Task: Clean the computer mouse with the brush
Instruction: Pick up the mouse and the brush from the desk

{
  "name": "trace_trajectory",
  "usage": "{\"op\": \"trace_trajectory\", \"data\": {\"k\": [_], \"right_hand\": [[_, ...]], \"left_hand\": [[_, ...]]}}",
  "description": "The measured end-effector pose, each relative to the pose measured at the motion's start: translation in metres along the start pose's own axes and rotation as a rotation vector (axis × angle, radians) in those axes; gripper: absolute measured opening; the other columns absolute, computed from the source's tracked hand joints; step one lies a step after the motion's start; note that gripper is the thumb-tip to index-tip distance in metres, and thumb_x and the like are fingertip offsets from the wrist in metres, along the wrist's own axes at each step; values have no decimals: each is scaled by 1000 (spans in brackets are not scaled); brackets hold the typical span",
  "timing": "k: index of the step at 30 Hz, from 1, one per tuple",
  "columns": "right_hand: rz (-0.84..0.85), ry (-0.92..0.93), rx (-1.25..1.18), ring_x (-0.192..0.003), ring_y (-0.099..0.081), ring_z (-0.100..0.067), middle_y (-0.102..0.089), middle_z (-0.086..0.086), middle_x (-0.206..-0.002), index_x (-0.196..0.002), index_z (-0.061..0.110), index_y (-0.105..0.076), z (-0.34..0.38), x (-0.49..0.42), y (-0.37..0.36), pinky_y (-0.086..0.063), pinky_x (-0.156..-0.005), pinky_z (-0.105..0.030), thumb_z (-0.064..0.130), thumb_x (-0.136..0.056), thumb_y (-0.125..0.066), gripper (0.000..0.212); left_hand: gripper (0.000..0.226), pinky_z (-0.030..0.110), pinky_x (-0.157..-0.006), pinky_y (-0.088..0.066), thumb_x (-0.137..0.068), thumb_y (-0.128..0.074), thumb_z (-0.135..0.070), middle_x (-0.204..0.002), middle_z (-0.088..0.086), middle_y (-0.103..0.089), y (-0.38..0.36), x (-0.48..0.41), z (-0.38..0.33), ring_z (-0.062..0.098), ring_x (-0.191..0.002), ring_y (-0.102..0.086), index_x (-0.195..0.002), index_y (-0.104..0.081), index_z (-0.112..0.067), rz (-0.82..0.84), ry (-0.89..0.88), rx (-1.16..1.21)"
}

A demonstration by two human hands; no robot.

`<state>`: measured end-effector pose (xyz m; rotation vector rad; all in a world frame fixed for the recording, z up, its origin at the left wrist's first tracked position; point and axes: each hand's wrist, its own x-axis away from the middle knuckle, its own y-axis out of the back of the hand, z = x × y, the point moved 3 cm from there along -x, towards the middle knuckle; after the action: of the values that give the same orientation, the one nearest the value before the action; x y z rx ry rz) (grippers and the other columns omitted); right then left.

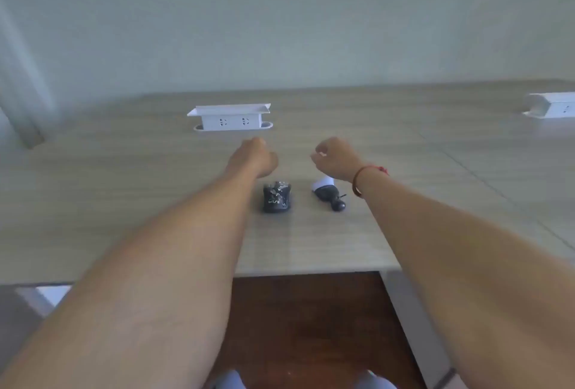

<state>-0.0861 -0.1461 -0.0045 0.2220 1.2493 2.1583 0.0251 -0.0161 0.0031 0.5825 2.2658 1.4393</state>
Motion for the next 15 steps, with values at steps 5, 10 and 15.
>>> {"op": "trace_trajectory", "data": {"k": [5, 10, 15], "right_hand": [[9, -131, 11, -115, -57, -35, -58, -17, -127, -124, 1, -54, -9, 50, 2, -45, -89, -35, 33, -96, -51, 44], [0, -232, 67, -103, -61, -34, -63, -14, -116, -92, 9, -60, -24, 72, -14, -42, -73, -31, 43, -85, -60, 35], [-53, -279, 52, -98, -60, -32, -56, -11, -101, -109, 5, -59, -37, 71, -19, -41, -69, -31, 32, -86, -61, 35]], "left_hand": [[54, 37, -90, -45, -96, -44, -46, -129, 17, -58, -2, 55, 3, 36, -117, -57, -124, -58, -2, -37, 60, 72], [60, 32, -80, -47, -73, -61, -70, -112, 10, -64, -24, 80, 14, 31, -107, -60, -79, -55, -11, -4, 115, 148], [77, 34, -88, -45, -54, -76, -71, -122, 7, -54, -43, 81, 16, 29, -119, -52, -103, -56, -14, -31, 143, 145]]}}
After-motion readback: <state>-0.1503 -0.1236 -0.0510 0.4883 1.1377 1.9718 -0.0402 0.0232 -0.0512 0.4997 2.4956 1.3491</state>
